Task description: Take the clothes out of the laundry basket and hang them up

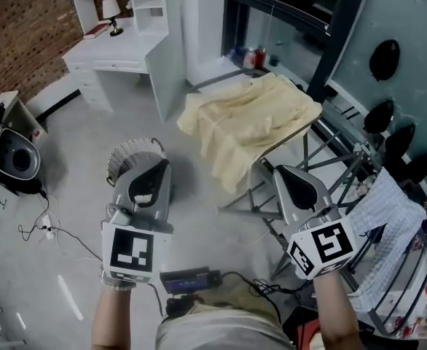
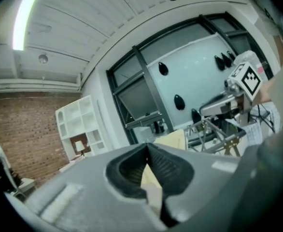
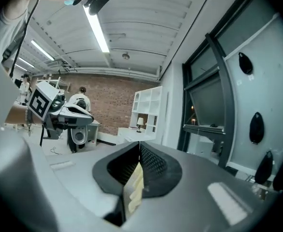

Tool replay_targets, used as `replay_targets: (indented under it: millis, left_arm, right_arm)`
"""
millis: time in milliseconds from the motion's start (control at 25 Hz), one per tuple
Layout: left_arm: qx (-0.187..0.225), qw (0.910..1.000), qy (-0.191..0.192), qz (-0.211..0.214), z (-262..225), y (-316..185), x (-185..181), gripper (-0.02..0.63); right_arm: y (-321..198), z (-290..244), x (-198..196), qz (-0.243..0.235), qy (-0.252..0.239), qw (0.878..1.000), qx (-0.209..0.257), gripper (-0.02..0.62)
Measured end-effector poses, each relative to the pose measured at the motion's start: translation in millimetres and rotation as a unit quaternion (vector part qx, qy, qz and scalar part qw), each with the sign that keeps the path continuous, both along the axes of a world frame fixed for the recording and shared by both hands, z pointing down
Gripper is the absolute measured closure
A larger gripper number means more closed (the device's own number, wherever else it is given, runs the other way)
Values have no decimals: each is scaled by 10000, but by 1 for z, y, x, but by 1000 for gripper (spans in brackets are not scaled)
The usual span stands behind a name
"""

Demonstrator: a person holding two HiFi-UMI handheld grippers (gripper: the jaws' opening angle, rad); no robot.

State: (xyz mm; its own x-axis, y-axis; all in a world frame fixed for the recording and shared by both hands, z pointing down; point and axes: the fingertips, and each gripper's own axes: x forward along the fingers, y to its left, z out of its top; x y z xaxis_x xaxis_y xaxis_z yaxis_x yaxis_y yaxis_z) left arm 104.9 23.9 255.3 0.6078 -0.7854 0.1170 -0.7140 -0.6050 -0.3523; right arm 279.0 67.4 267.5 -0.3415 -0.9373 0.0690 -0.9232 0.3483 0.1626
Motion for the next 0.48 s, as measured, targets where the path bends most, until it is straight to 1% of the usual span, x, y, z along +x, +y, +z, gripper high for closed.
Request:
replay_targets:
  millis: [120, 240, 360, 480]
  left_arm:
    - [-68, 9986, -159, -500, 16, 6, -52, 614]
    - [-126, 9957, -393, -826, 36, 14, -94, 613]
    - [-344, 9926, -373, -1106, 57, 25, -128, 612]
    - [-530, 9896, -309, -1301, 73, 34, -152, 612]
  right_arm:
    - [-10, 15, -39, -404, -54, 9991, -151, 591]
    - [-18, 33, -72, -744, -83, 9966, -348, 591]
    - [-22, 50, -103, -1064, -179, 9929, -507, 591]
    - [-23, 64, -130, -1362, -173, 9887, -603, 591]
